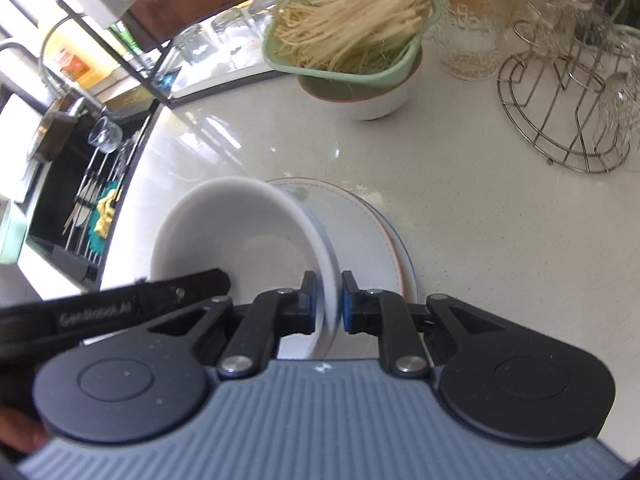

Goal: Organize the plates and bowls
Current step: 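Lift the nested bowl stack with both grippers and carry it onto the plates, then set the bowl stack on the plate stack and open both grippers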

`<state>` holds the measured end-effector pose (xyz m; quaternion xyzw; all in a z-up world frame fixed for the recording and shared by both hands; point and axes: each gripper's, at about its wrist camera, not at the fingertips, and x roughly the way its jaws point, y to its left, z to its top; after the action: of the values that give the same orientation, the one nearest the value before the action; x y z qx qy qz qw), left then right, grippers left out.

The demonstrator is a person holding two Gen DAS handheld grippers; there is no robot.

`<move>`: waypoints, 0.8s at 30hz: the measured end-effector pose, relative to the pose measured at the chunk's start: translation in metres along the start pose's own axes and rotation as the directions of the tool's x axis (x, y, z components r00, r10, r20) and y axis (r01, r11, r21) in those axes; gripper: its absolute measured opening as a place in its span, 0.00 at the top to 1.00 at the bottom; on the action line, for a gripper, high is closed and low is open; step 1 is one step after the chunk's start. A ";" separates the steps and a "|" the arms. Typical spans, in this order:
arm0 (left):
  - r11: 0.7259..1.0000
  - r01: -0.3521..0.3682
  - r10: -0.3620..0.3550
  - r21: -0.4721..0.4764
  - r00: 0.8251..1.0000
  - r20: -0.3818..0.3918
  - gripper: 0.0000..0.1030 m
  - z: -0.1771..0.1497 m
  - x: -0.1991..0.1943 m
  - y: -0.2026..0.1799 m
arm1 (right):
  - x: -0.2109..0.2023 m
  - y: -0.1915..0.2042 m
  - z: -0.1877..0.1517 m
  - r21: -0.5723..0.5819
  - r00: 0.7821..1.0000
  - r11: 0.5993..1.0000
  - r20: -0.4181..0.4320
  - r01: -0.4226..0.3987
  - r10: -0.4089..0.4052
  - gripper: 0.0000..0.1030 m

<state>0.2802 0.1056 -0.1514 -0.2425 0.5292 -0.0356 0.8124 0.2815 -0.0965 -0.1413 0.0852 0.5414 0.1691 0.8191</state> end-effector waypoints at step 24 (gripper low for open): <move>0.987 -0.054 0.030 0.154 0.987 0.157 0.62 -0.036 -0.093 -0.025 | -0.081 -0.003 -0.022 0.021 0.984 1.000 0.181 -0.014 0.010 0.64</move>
<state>0.2125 0.1003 -0.0742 -0.1682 0.4653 -0.0413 0.8680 0.2329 -0.1305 -0.0821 0.1125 0.4663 0.1596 0.8628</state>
